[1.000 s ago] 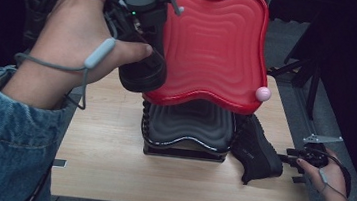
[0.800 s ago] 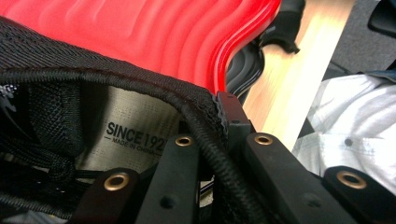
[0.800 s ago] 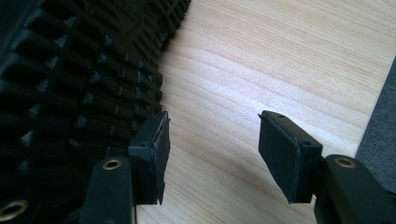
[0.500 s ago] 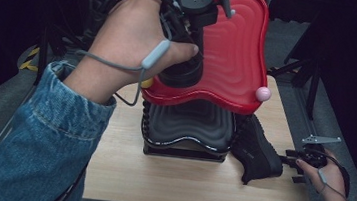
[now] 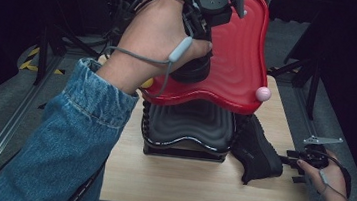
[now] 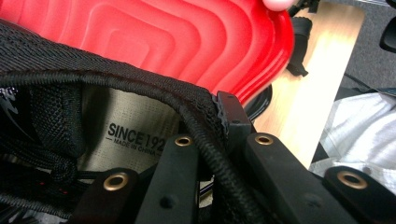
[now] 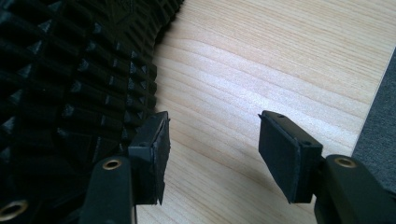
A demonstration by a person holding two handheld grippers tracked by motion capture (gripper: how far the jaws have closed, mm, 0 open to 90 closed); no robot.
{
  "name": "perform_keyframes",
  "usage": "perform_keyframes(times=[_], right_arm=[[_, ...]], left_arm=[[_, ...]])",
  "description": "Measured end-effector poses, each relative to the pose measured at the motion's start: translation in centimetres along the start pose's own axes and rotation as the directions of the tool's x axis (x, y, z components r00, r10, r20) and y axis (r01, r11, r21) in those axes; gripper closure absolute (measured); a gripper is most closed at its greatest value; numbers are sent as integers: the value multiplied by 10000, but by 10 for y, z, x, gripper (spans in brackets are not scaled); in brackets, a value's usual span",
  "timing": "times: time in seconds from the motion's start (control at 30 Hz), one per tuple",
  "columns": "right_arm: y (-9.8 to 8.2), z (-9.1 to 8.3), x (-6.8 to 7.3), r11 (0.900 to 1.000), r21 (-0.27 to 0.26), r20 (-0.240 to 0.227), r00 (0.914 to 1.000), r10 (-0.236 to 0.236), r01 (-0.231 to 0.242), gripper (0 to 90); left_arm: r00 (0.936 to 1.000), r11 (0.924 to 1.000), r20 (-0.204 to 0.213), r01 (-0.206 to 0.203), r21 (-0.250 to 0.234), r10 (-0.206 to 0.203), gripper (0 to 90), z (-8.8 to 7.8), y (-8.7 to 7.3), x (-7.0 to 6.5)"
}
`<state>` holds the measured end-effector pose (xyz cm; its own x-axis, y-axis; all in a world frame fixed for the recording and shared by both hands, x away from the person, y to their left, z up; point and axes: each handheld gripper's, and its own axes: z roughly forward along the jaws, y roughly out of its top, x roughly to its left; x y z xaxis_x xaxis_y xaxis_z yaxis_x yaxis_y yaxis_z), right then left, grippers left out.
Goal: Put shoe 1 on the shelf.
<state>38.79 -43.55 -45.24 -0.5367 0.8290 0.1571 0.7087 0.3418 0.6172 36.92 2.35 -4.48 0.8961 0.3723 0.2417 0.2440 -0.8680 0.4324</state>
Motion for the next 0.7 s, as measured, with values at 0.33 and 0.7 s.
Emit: perform_keyframes(times=[0.33,0.7], right_arm=[[-1,2,1,10000,96,-40,10000,17,-17,440],[-1,3,2,9998,186,-69,10000,-25,27,438]], left_arm=[[9999,10000,129,58,2,-58,865,17,0,1],[9998,9992,165,-126,386,120,863,31,-2,0]])
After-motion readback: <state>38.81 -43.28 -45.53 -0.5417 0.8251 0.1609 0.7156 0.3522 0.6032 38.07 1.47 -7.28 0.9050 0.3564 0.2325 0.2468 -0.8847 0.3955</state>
